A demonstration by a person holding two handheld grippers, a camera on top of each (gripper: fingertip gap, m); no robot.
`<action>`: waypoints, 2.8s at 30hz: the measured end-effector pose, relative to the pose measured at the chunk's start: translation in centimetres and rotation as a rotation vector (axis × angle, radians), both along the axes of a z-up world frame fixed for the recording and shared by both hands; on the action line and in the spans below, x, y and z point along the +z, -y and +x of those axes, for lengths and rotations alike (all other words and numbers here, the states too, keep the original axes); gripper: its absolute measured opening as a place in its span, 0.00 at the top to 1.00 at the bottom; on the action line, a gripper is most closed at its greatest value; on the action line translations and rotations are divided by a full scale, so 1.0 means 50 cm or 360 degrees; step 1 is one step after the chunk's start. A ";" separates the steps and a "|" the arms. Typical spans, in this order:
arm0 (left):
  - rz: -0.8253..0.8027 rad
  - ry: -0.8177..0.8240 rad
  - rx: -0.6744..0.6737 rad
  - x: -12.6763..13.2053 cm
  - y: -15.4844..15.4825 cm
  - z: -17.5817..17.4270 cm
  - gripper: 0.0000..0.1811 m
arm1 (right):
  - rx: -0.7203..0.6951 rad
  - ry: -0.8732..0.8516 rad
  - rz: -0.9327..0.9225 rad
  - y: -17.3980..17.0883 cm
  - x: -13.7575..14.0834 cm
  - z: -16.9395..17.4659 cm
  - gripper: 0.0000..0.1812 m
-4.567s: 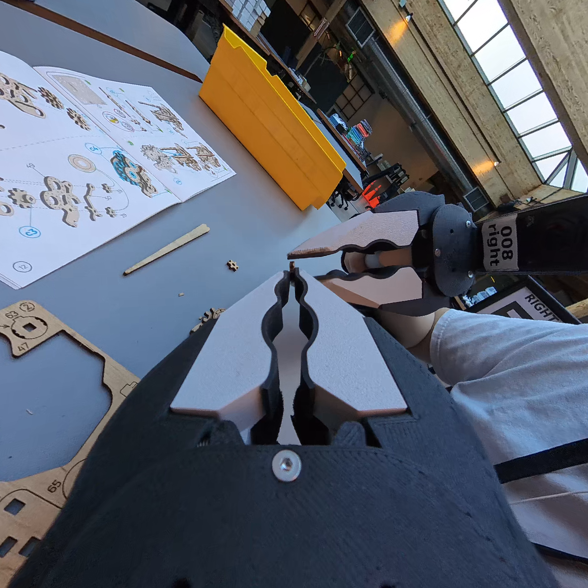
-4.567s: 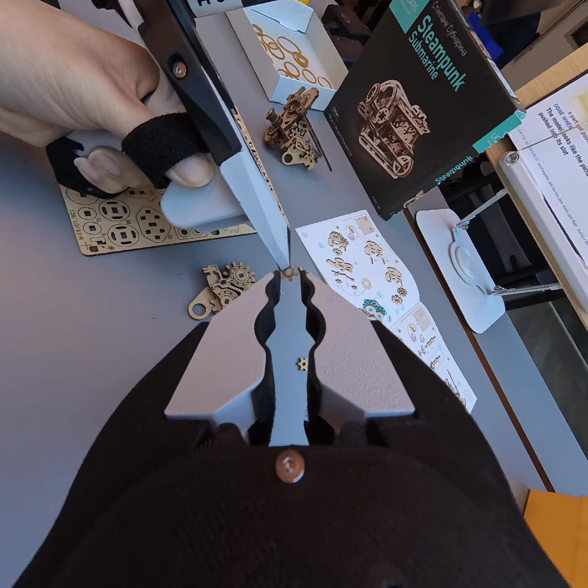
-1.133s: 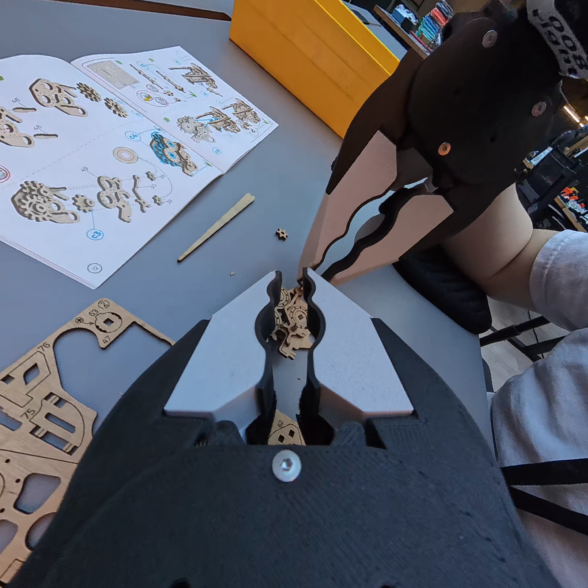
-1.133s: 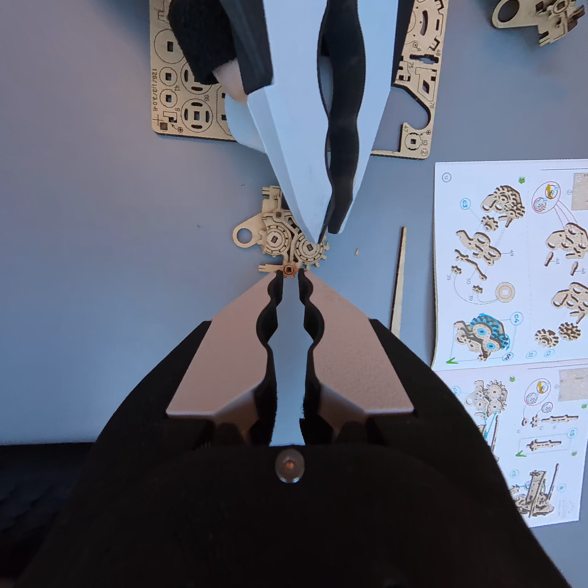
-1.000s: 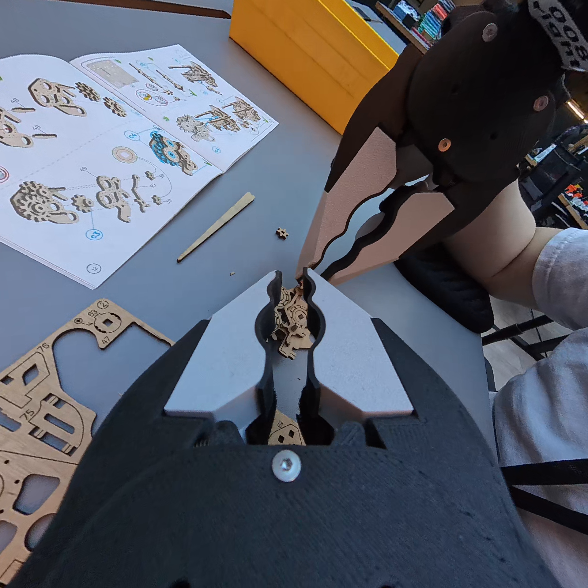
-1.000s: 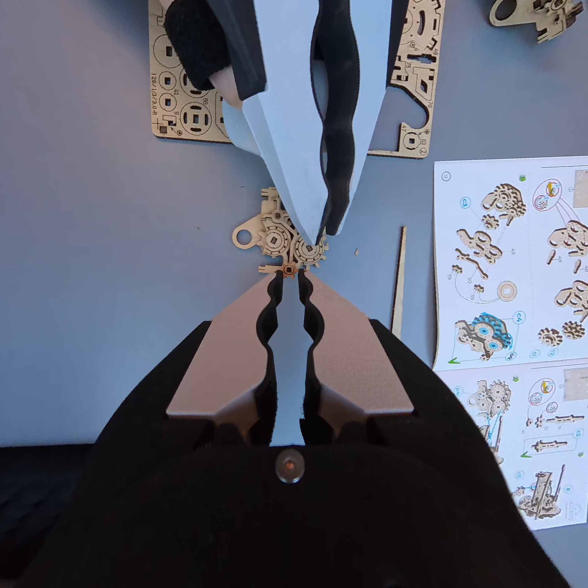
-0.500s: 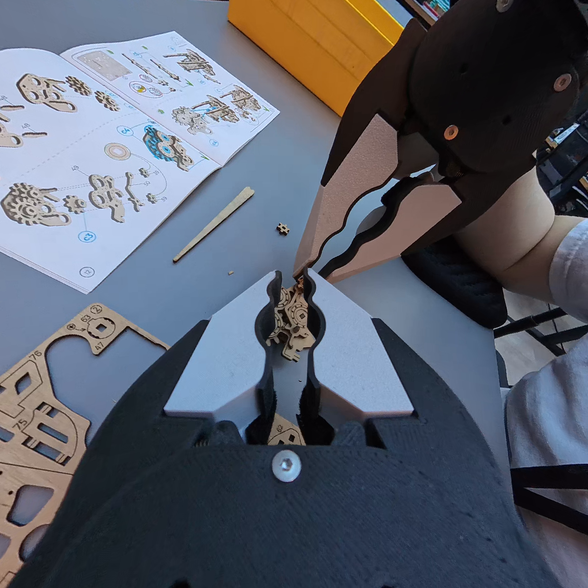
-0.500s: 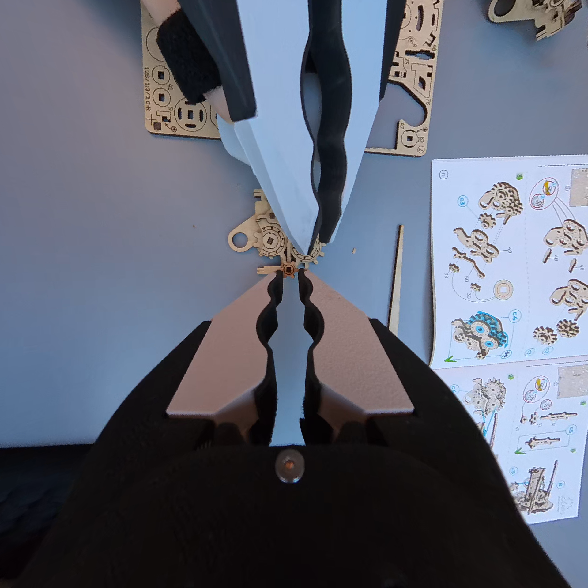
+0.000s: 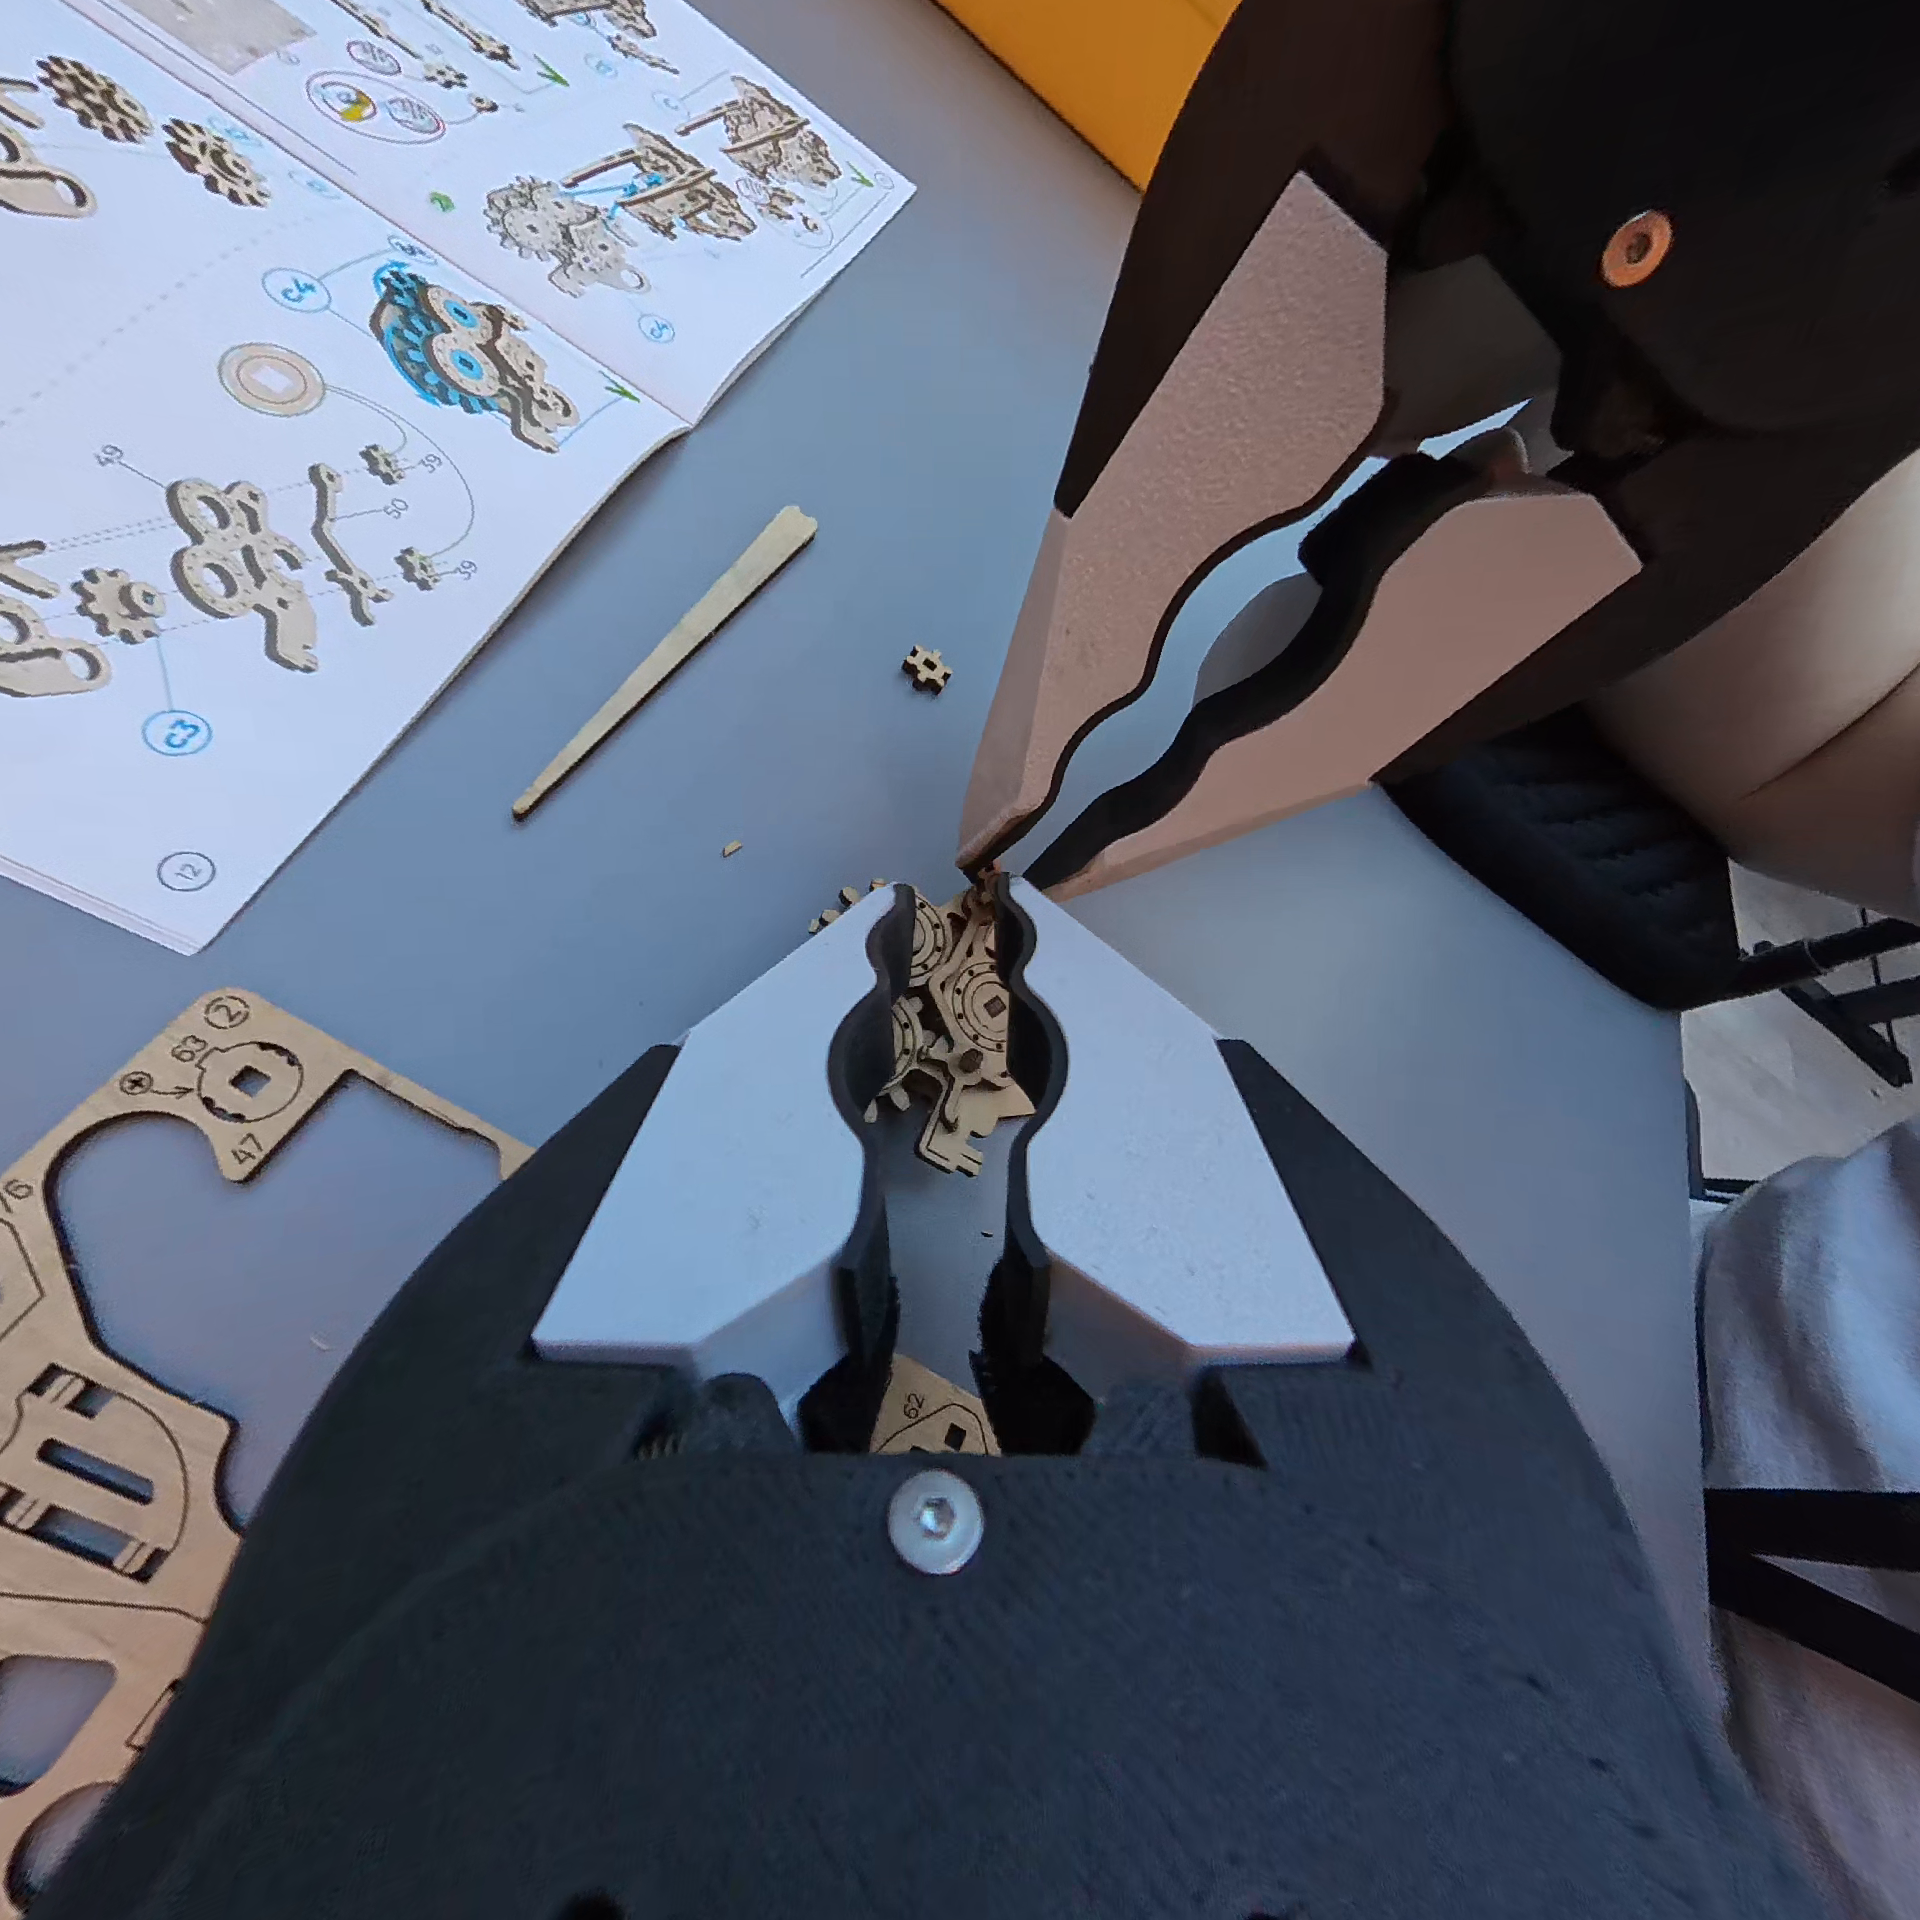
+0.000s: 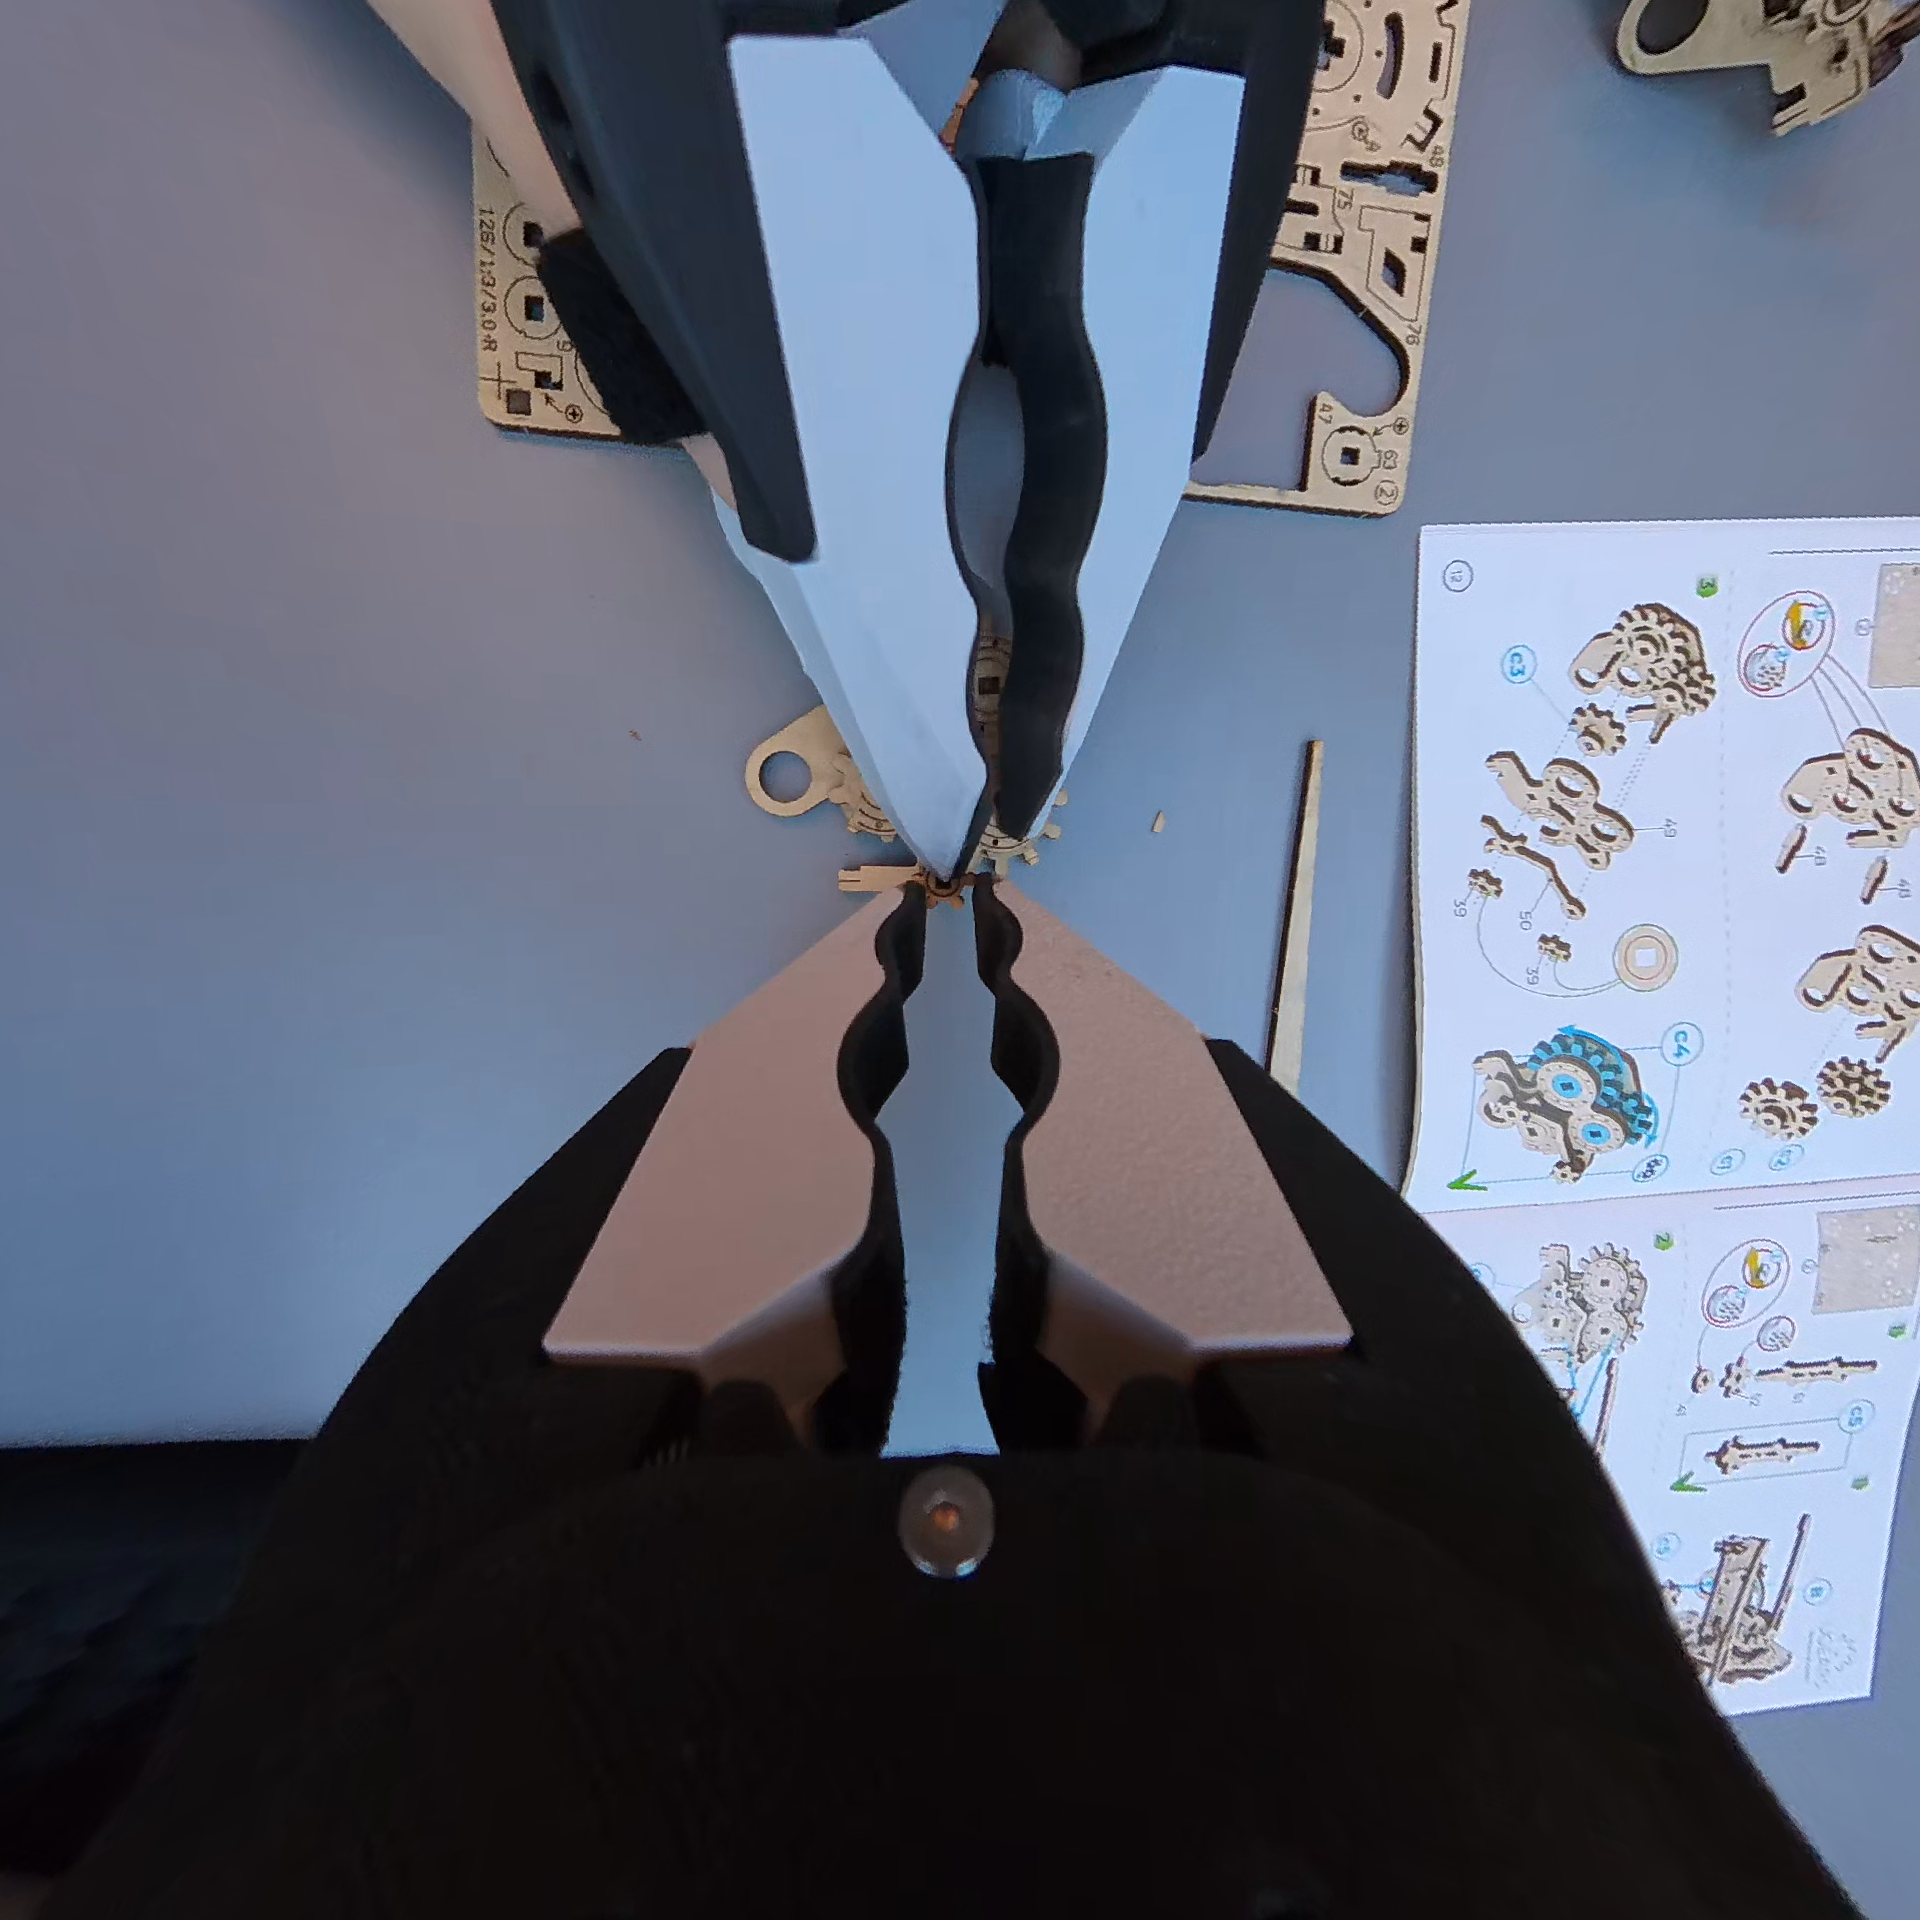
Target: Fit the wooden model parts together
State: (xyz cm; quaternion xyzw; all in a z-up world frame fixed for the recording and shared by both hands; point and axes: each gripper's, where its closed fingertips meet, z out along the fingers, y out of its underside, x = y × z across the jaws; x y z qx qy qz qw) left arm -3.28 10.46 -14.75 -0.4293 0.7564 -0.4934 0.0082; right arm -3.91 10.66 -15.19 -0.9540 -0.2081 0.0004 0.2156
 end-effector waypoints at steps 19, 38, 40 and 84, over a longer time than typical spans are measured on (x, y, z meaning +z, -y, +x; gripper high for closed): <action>-0.0205 -0.0278 -0.0040 0.001 0.013 0.002 1.00 | 0.0015 0.0018 -0.0015 0.004 0.000 0.005 0.96; -0.0250 -0.0333 -0.0050 0.000 0.009 -0.004 1.00 | 0.0118 0.0063 0.0099 0.003 0.012 0.000 0.97; -0.0251 -0.0333 -0.0049 0.000 0.009 -0.004 1.00 | 0.0130 0.0072 0.0100 0.002 0.010 -0.001 0.98; -0.0320 -0.0343 -0.0081 0.007 0.004 -0.008 0.99 | 0.0100 -0.0008 0.0100 -0.003 0.005 -0.005 1.00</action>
